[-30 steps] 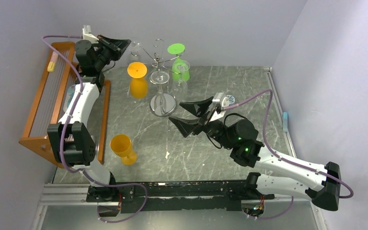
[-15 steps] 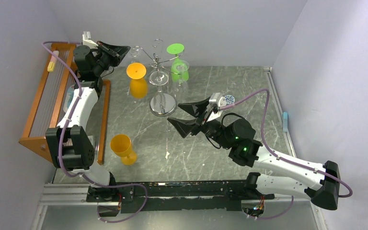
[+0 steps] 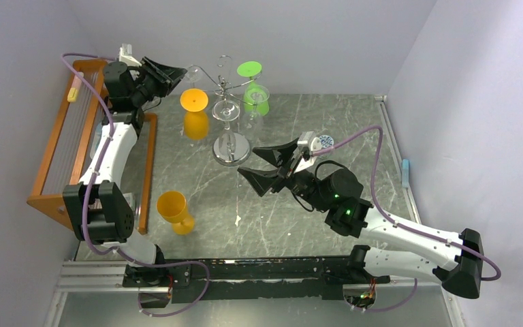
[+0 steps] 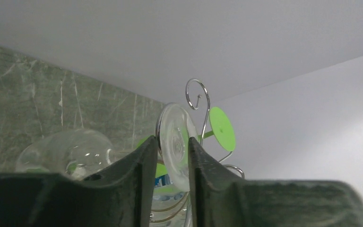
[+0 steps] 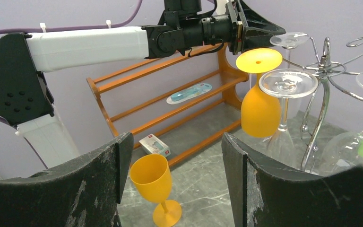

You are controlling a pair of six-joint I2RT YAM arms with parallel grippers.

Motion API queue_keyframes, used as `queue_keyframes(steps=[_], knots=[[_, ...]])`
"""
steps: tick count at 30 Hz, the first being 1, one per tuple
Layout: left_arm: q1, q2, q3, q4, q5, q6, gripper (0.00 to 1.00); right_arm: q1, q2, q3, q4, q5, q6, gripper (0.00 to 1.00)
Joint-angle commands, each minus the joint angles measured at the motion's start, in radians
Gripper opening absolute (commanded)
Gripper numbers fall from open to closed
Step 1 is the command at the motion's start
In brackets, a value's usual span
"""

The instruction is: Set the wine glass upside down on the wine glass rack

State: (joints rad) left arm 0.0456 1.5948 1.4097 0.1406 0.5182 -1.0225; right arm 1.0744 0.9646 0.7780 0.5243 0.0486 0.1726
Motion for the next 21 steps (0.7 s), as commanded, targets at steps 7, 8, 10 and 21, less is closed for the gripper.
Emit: queue_keyframes(steps=[7, 8, 10, 21], knots=[[0.011, -0.070, 0.087, -0.279, -0.057, 0.183, 0.67, -0.004, 0.064, 0.139, -0.228, 0.043, 0.075, 0.72], [0.012, -0.079, 0.087, -0.305, -0.071, 0.198, 0.69, -0.004, 0.079, 0.161, -0.274, 0.037, 0.082, 0.72], [0.013, -0.105, 0.082, -0.352, -0.102, 0.228, 0.73, -0.004, 0.114, 0.204, -0.330, -0.002, 0.084, 0.72], [0.031, -0.431, -0.032, -0.694, -0.449, 0.509, 0.87, 0.088, 0.288, 0.343, -0.484, -0.044, -0.040, 0.76]])
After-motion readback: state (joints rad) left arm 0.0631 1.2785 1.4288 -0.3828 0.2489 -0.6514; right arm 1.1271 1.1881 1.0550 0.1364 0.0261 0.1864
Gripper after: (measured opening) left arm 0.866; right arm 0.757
